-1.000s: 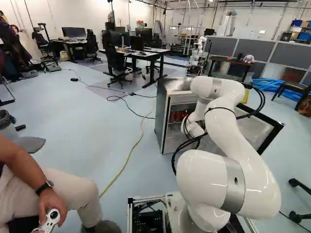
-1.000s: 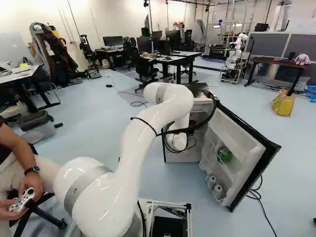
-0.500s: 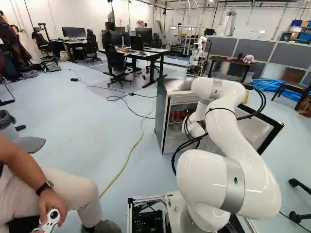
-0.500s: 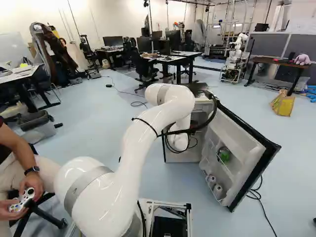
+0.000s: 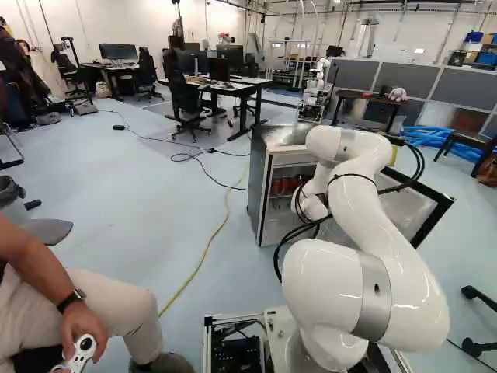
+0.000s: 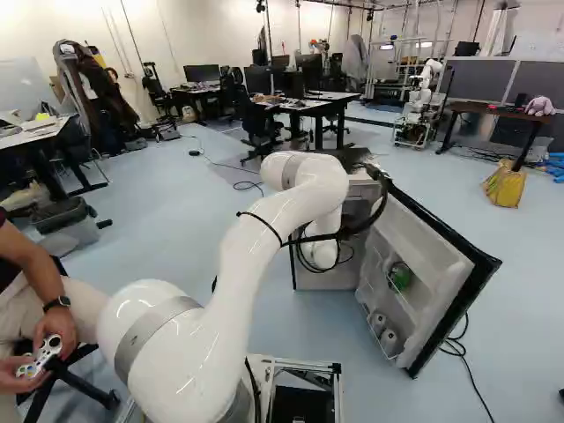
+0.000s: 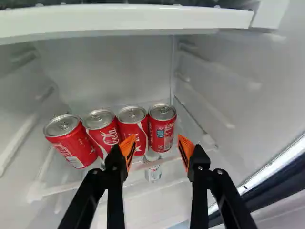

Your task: Grab a drink from the fridge

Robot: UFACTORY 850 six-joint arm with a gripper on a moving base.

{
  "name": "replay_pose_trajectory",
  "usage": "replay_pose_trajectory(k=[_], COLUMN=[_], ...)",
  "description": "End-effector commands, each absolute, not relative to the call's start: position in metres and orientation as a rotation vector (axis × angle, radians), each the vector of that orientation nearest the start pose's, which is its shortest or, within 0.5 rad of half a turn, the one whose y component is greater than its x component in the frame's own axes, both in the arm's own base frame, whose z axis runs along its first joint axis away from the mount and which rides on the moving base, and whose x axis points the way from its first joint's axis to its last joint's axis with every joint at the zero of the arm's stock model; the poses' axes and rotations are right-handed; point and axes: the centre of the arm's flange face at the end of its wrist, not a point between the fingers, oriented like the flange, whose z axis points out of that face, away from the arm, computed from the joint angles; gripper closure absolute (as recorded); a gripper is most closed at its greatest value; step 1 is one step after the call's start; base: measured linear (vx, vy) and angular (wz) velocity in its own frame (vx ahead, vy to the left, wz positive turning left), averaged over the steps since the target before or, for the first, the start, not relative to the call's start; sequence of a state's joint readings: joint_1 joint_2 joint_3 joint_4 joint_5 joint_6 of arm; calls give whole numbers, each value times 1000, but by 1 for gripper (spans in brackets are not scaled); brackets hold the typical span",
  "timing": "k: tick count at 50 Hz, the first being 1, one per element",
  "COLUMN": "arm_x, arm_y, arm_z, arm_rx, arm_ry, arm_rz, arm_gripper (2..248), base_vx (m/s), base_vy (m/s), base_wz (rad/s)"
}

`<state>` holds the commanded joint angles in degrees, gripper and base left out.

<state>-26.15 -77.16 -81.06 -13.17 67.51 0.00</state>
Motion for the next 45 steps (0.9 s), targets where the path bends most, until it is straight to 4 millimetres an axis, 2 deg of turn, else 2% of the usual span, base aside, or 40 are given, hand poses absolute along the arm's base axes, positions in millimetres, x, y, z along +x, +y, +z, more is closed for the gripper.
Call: replay_pose_trajectory(k=[45], arm_x=[602], arm_y=[-276], arm_z=[-1], arm_rx=[-2637], arm_ry=[280], arm_rz=[-1961], arm_gripper=[108], base_vx=[0], base_vy=[0], base_wz=[0])
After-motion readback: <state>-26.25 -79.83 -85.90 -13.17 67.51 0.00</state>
